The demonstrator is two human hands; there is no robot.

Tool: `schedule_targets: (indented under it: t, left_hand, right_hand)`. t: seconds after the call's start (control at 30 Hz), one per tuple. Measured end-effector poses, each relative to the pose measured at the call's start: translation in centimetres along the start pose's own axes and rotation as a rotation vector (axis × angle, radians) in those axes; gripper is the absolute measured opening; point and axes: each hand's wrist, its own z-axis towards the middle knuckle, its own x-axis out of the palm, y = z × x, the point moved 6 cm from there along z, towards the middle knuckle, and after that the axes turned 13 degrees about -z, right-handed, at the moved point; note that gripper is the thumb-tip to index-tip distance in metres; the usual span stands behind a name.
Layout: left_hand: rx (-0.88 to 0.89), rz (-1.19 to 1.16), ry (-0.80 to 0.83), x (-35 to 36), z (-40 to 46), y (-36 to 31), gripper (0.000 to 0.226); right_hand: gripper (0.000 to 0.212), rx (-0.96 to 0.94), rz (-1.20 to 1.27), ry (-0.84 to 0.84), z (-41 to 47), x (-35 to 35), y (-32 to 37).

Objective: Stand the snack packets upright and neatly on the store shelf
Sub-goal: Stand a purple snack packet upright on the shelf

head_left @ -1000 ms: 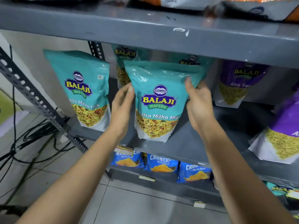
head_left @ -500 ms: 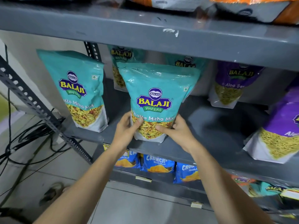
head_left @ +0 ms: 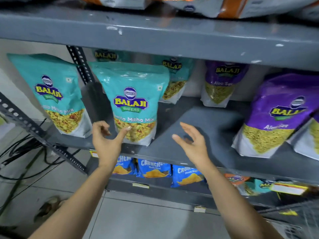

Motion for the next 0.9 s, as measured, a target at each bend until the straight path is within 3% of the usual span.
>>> schedule_targets:
  t: [0.1,0.23,0.27,0.33,0.37,0.43,0.47,0.53,0.63,0.73,0.9]
  left_hand:
    - [0.146,0.052,0.109,4.1,-2.8,-2.6,0.043]
    - [0.245,0.039,0.296,12.7,-7.9,-4.7,0.041]
    - [0.213,0.030,0.369,15.5,-9.3,-4.2,0.040]
    - [0.053,0.002,0.530,21.1,-11.7,-2.7,0.033]
    - [-0.095,-0.019,0.615,23.8,-12.9,-1.8,0.032]
    - [-0.381,-0.040,0.833,28.9,-15.6,-1.0,0.060]
    - [-0.474,-0.059,0.937,30.8,-16.8,-1.0,0.073]
    - [-0.516,-0.165,1.050,33.5,-18.1,-1.9,0.069]
    - [-0.447,-0.164,0.973,33.6,-17.5,-1.3,0.050]
    - [-0.436,-0.139,0.891,30.4,-15.9,-0.2,0.039]
    - [-0.455,-0.134,0.913,26.1,-13.8,-0.3,0.039]
  right_hand:
    - [0.022,-0.044,-0.106,-0.210,-2.1,-7.9,-2.8]
    - [0.020,-0.042,-0.131,-0.476,-5.2,-18.4,-5.7]
    - [0.025,-0.045,-0.127,-0.520,-5.7,-21.0,-6.4]
    - [0.058,0.008,-0.183,-0.580,-5.3,-25.7,-8.6]
    - [0.078,0.042,-0.254,-0.569,-4.4,-27.5,-9.9]
    - [0.112,0.101,-0.334,-0.440,-2.1,-29.4,-11.8]
    - [0.119,0.119,-0.310,-0.344,-1.1,-29.4,-12.2]
    - [0.113,0.099,-0.264,-0.199,0.5,-28.3,-12.0]
    - [0.091,0.093,-0.267,-0.165,1.3,-26.1,-11.9]
    - [0.094,0.127,-0.263,-0.163,0.7,-23.4,-11.8]
    - [0.085,0.090,-0.238,-0.141,-1.0,-18.8,-9.3]
